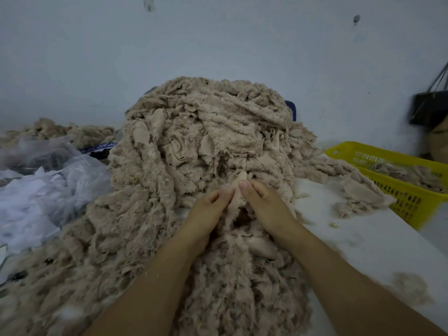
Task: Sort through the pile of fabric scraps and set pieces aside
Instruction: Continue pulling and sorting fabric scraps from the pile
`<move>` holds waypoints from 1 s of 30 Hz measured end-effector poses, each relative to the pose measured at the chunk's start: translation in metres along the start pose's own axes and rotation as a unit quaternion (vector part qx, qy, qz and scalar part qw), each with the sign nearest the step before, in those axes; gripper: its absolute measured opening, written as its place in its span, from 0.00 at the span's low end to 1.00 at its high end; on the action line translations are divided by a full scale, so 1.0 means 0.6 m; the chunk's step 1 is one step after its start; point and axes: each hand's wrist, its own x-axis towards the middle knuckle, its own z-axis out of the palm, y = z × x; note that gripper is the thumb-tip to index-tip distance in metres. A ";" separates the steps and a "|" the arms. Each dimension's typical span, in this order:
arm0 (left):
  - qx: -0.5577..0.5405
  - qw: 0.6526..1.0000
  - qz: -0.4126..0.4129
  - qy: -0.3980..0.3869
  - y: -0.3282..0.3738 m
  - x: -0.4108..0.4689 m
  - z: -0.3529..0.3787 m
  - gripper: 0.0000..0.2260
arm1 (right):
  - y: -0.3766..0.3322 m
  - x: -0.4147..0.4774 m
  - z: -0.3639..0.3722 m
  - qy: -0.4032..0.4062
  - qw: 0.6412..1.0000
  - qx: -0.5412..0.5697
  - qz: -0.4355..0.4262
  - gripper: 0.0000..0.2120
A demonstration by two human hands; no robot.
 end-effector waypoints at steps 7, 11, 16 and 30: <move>-0.201 0.977 0.052 0.052 0.018 0.004 -0.001 0.16 | 0.013 0.002 -0.004 0.000 0.999 0.004 0.032 0.20; -0.229 0.972 0.043 0.022 0.028 -0.005 0.000 0.17 | 0.005 -0.002 -0.012 -0.038 0.989 0.081 0.119 0.26; -0.118 0.991 0.054 -0.015 0.023 -0.020 0.011 0.18 | -0.005 -0.009 -0.001 -0.079 0.992 0.027 0.091 0.26; -0.098 0.976 0.019 -0.195 0.031 -0.035 0.001 0.16 | 0.009 0.013 -0.028 0.096 0.990 -0.079 0.068 0.13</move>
